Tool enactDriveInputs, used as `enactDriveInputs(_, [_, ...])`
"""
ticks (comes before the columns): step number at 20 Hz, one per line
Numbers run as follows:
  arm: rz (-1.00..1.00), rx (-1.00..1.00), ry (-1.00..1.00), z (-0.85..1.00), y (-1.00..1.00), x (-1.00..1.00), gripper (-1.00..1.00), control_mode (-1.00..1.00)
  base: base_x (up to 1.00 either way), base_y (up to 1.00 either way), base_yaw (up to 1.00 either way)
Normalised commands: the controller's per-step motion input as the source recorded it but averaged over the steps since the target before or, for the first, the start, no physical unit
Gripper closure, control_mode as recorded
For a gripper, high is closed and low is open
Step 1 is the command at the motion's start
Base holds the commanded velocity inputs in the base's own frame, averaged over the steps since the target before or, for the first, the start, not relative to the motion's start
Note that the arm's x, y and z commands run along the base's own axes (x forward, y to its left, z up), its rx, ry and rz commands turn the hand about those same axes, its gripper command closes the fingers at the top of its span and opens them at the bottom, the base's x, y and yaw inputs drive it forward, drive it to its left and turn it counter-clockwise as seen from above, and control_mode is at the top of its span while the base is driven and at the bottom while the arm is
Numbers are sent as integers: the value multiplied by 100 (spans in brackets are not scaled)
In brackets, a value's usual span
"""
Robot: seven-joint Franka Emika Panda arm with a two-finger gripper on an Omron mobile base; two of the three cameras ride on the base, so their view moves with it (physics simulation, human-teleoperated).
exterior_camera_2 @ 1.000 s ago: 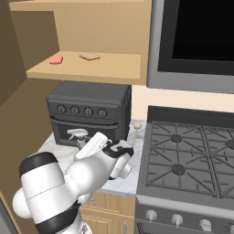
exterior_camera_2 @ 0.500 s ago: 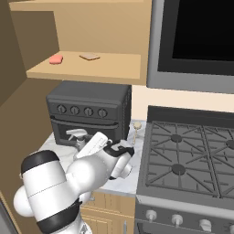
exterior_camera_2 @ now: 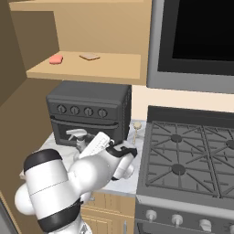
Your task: Pick the bar soap and spray from the cabinet and place them on the counter.
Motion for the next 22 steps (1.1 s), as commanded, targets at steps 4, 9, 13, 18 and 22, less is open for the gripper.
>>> enactDriveInputs(4, [0, 2, -2, 0, -31, 0, -100, -100, 0, 0, 0])
enactDriveInputs(9, [0, 2, -3, 0, -40, -4, -100, -100, 0, 0, 0])
enactDriveInputs(13, [0, 3, -3, 0, -40, -8, -100, -100, 0, 0, 0])
enactDriveInputs(18, [0, 3, -4, 2, -37, -10, -100, -100, 0, 0, 0])
enactDriveInputs(22, [0, 2, -4, 40, -19, -13, -100, -100, 0, 0, 0])
